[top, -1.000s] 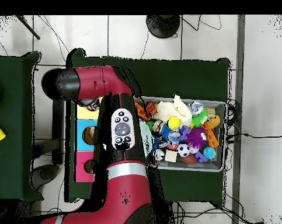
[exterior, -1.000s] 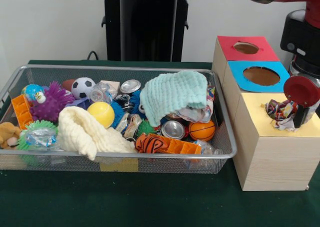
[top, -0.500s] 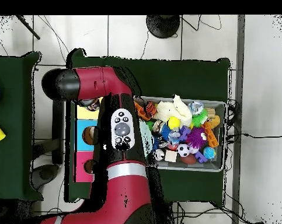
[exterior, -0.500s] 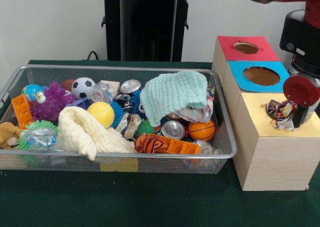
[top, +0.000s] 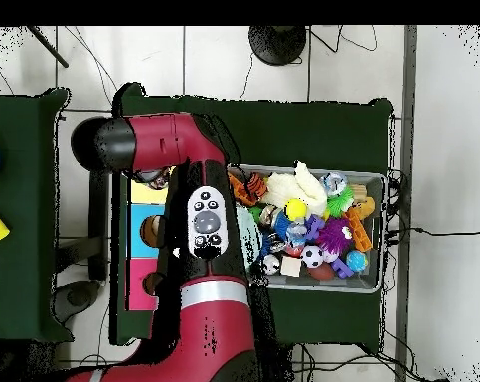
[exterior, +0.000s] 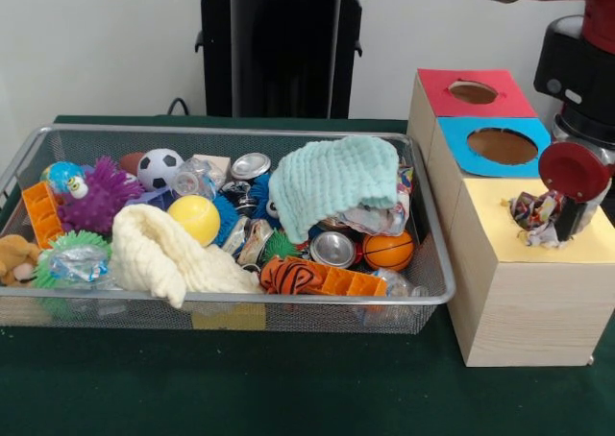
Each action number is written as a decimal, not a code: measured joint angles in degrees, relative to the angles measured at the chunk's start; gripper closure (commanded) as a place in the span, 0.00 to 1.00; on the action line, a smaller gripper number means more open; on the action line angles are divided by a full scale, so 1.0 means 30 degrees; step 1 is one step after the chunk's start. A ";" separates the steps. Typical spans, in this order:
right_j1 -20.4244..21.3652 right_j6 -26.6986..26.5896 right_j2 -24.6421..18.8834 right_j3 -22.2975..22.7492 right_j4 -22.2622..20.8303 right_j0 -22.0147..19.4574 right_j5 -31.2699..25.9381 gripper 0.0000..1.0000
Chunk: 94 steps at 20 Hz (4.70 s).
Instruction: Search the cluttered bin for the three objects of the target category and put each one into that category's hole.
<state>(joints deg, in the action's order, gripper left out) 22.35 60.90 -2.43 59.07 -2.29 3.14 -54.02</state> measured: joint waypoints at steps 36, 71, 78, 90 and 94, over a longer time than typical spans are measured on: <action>-0.1468 0.0000 -0.0989 0.0067 -0.0035 -0.0748 0.0463 1.00; 0.3528 0.0000 -0.1455 0.2864 -0.0239 -0.1803 0.0032 1.00; 0.4039 -0.0008 -0.2599 0.3019 -0.0953 -0.3992 0.2452 1.00; 0.4430 -0.0458 -0.4379 0.3719 -0.2886 -0.8361 0.2891 1.00; 0.4852 -0.0466 -0.4968 0.4486 -0.3297 -0.9472 0.2899 1.00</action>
<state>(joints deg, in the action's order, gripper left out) 36.90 59.50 -17.33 72.52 -12.18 -25.28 -45.32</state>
